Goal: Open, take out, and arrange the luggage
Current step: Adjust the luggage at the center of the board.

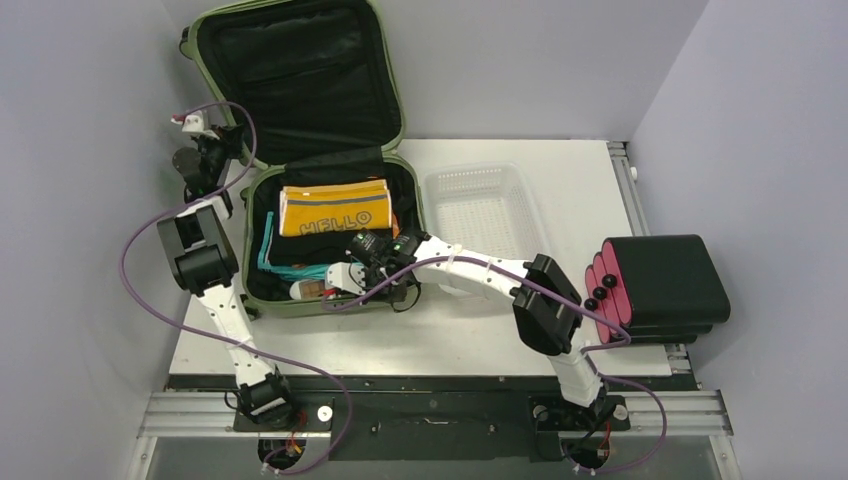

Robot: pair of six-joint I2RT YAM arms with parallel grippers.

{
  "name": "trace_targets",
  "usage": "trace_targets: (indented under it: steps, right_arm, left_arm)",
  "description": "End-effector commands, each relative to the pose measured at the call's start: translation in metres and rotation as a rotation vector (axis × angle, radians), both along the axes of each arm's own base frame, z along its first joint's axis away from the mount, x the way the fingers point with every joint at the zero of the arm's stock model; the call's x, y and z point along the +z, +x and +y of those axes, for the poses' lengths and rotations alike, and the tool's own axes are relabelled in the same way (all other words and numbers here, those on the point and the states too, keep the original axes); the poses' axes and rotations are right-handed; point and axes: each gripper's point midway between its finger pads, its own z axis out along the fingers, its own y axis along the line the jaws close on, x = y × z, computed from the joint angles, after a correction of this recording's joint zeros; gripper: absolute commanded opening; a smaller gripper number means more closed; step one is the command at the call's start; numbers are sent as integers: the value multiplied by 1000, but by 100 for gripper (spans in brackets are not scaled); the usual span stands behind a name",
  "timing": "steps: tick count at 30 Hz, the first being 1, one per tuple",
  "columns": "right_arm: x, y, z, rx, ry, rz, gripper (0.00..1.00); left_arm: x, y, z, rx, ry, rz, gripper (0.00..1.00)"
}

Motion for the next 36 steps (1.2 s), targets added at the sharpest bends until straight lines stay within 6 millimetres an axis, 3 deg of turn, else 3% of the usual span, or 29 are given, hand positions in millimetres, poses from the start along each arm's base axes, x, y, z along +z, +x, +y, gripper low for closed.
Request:
trace_targets:
  steps: [1,8,14,23,26,36]
  right_arm:
    - [12,76,-8,-98,-3,-240,4]
    - [26,94,-35,-152,-37,-277,1]
    - [33,113,-67,-167,-62,-295,3]
    - [33,163,-117,-251,-136,-361,7]
    - [31,172,-126,-284,-159,-384,12]
    - [57,214,-159,-525,-160,-572,35]
  left_arm:
    - [40,-25,-5,15,118,-5,0]
    - [54,-47,2,100,154,50,0]
    - [50,-72,5,162,155,173,0]
    - [47,-133,-14,198,247,200,0]
    - [43,-148,-20,206,287,217,0]
    - [33,-206,-43,207,351,293,0]
